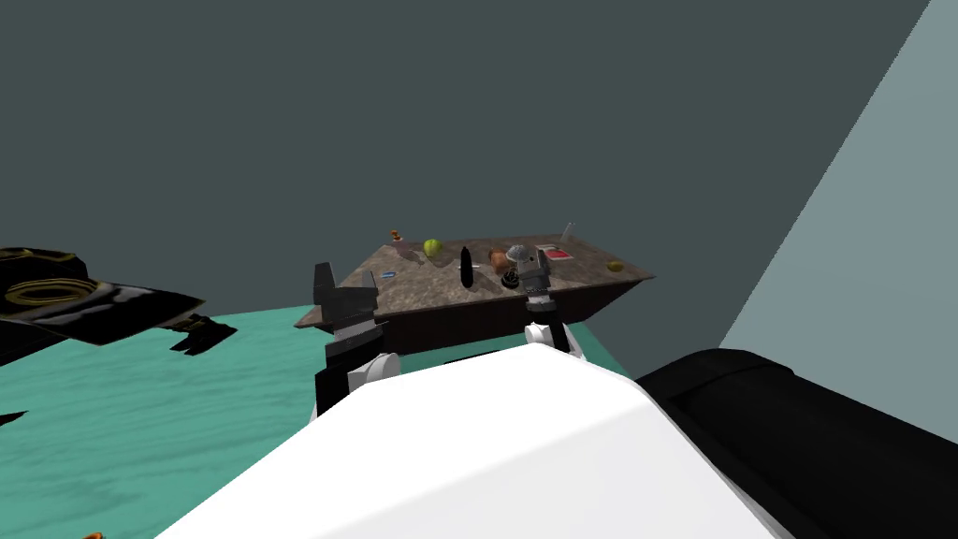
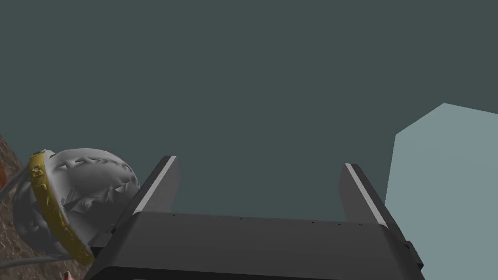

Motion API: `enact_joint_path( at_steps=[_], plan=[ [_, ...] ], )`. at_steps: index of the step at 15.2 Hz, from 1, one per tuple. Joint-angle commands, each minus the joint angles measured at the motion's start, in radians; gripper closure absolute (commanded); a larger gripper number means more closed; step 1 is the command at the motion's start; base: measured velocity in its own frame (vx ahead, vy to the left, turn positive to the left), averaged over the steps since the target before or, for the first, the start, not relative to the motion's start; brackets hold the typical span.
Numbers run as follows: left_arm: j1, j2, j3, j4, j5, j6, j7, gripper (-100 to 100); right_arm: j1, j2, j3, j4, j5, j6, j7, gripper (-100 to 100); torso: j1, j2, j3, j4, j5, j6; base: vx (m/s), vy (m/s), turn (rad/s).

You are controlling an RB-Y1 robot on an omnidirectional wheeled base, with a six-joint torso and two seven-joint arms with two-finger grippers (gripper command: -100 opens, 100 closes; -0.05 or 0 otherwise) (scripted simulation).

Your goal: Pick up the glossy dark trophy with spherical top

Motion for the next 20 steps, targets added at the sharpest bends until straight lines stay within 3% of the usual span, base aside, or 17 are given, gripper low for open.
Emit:
enact_joint_path(
  at_steps=[1, 4, 6, 9, 11, 12, 14, 15, 17, 18, 20],
  plan=[
    [0.0, 0.0, 0.0, 0.0, 0.0, 0.0, 0.0, 0, 0.0, -0.008, 0.003, 0.018, 0.011, 0.0, -0.033, -100, 0.0, 0.0, 0.0, 0.0, 0.0, 0.0, -0.051, -0.089, 0.11],
    [0.0, 0.0, 0.0, 0.0, 0.0, 0.0, 0.0, 0, -0.021, -0.029, -0.001, 0.069, 0.037, 0.012, -0.102, -100, -0.001, 0.0, 0.0, 0.0, 0.0, 0.0, -0.041, -0.112, 0.145],
    [0.0, 0.0, 0.0, 0.0, 0.0, 0.0, 0.0, 0, -0.021, -0.029, -0.001, 0.069, 0.037, 0.012, -0.119, -100, -0.001, -0.001, 0.0, 0.0, 0.0, 0.0, -0.037, -0.107, 0.081],
    [0.0, 0.0, 0.0, 0.0, 0.0, 0.0, 0.0, 0, -0.046, -0.048, -0.006, 0.127, 0.065, 0.024, -0.192, -100, 0.0, -0.002, -0.001, 0.0, 0.0, 0.0, -0.039, -0.103, 0.16],
    [0.0, 0.0, 0.0, 0.0, 0.0, 0.0, 0.0, 0, -0.046, -0.048, -0.006, 0.127, 0.065, 0.024, -0.219, -100, -0.002, 0.0, 0.0, 0.0, 0.0, 0.0, -0.054, -0.126, 0.115],
    [0.0, 0.0, 0.0, 0.0, 0.0, 0.0, 0.0, 0, -0.061, -0.056, -0.008, 0.158, 0.079, 0.029, -0.249, -100, -0.002, -0.001, 0.0, 0.0, 0.0, 0.001, -0.034, -0.099, 0.144],
    [0.0, 0.0, 0.0, 0.0, 0.0, 0.0, 0.0, 0, -0.061, -0.056, -0.008, 0.158, 0.079, 0.029, -0.273, -100, -0.001, -0.001, -0.001, 0.0, 0.0, 0.0, -0.036, -0.101, 0.106],
    [0.0, 0.0, 0.0, 0.0, 0.0, 0.0, 0.0, 0, -0.076, -0.065, -0.01, 0.192, 0.093, 0.035, -0.305, -100, 0.0, -0.002, -0.001, 0.0, 0.0, 0.0, -0.043, -0.104, 0.161],
    [0.0, 0.0, 0.0, 0.0, 0.0, 0.0, 0.0, 0, -0.076, -0.065, -0.01, 0.192, 0.093, 0.035, -0.33, -100, -0.001, -0.002, -0.001, 0.0, 0.0, 0.0, -0.037, -0.094, 0.123],
    [0.0, 0.0, 0.0, 0.0, 0.0, 0.0, 0.0, 0, -0.093, -0.072, -0.012, 0.226, 0.106, 0.039, -0.362, -100, 0.0, -0.002, -0.001, 0.0, 0.0, 0.0, -0.061, -0.104, 0.137],
    [0.0, 0.0, 0.0, 0.0, 0.0, 0.0, 0.0, 0, -0.093, -0.072, -0.012, 0.226, 0.106, 0.039, -0.388, -100, -0.002, -0.001, 0.0, 0.0, 0.0, 0.0, -0.049, -0.117, 0.133]
  ],
)
